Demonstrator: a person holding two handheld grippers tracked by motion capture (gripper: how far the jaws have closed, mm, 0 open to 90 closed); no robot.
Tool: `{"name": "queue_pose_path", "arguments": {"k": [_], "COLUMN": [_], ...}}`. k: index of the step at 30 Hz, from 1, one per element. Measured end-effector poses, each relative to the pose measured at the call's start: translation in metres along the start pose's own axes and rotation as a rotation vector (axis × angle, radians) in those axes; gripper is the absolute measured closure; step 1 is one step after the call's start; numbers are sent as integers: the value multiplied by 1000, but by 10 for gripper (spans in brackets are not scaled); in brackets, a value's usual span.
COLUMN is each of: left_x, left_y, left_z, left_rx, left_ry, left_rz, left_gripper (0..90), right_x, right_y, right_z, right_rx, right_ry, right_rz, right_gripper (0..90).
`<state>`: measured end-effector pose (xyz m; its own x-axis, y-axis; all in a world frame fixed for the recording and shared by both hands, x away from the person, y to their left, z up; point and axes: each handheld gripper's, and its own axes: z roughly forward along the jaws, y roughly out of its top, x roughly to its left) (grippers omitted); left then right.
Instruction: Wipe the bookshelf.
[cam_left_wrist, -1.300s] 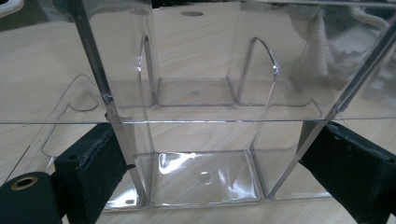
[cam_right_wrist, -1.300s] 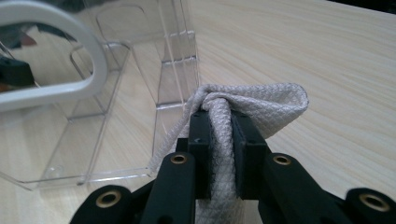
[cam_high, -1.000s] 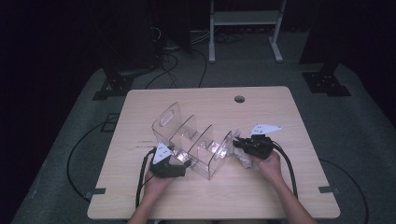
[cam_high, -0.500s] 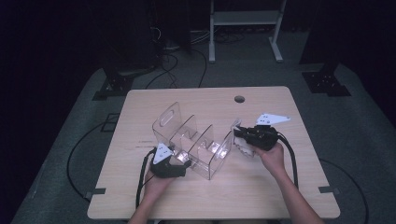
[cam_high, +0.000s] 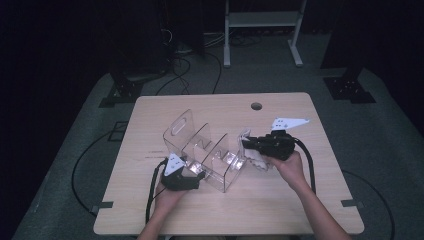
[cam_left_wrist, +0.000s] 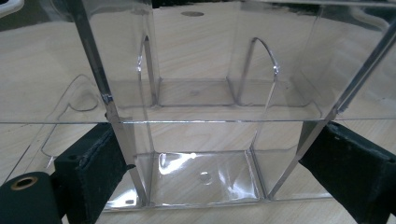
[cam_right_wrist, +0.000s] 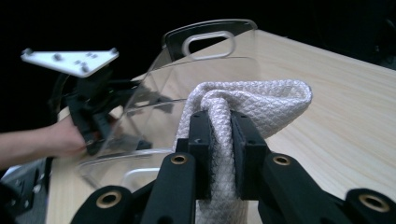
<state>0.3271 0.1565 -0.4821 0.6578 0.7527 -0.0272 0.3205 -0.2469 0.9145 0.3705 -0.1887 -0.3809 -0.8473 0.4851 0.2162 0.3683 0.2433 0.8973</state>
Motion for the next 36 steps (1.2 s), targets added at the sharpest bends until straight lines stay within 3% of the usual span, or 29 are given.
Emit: {"name": "queue_pose_path", "arguments": {"k": [2, 5, 8, 9, 11, 13, 16, 18, 21, 23, 25, 27, 29, 31, 33, 36], "left_x": [0, -1, 0, 0, 0, -1, -1, -1, -1, -1, -2, -2, -2, -1, -2, -2], "left_y": [0, 0, 0, 0, 0, 0, 0, 0, 0, 0, 0, 1, 0, 0, 0, 1], "left_z": [0, 1, 0, 0, 0, 1, 1, 1, 0, 1, 1, 1, 1, 1, 1, 2], "left_rx": [1, -1, -1, 2, 1, 0, -5, -5, 0, -1, -2, -2, -4, 0, -7, -3], "left_ry": [0, 3, -1, -1, -3, -1, 1, 1, -2, 0, 4, 4, 1, -4, 1, 2], "left_rz": [0, 1, 1, 2, 3, 1, 2, 3, 3, 2, 5, 5, 3, 5, 7, 4], "left_gripper": [82, 82, 81, 81, 81, 81, 81, 81, 81, 81, 81, 81, 81, 80, 81, 81], "right_x": [2, -8, -5, 1, 16, 20, 4, 1, 19, 27, 22, 16, 24, 34, 35, 25], "right_y": [4, 9, 9, 9, 10, 13, 12, 9, 9, 14, 16, 15, 13, 12, 14, 13], "right_z": [0, 2, 5, 6, 10, 10, 7, 7, 12, 13, 12, 11, 12, 14, 13, 12], "right_rx": [19, 40, 31, 31, 47, 64, 55, 36, 40, 75, 93, 83, 77, 76, 89, 78], "right_ry": [-4, -83, -67, -28, -8, -57, -130, -109, -47, -61, -106, -120, -138, -100, -114, -101], "right_rz": [-10, 3, 24, 23, -31, -77, -29, 15, -33, -83, -71, -54, -91, -116, -140, -76], "right_gripper": [794, 795, 794, 794, 794, 794, 794, 793, 792, 792, 792, 791, 789, 789, 788, 787]}}
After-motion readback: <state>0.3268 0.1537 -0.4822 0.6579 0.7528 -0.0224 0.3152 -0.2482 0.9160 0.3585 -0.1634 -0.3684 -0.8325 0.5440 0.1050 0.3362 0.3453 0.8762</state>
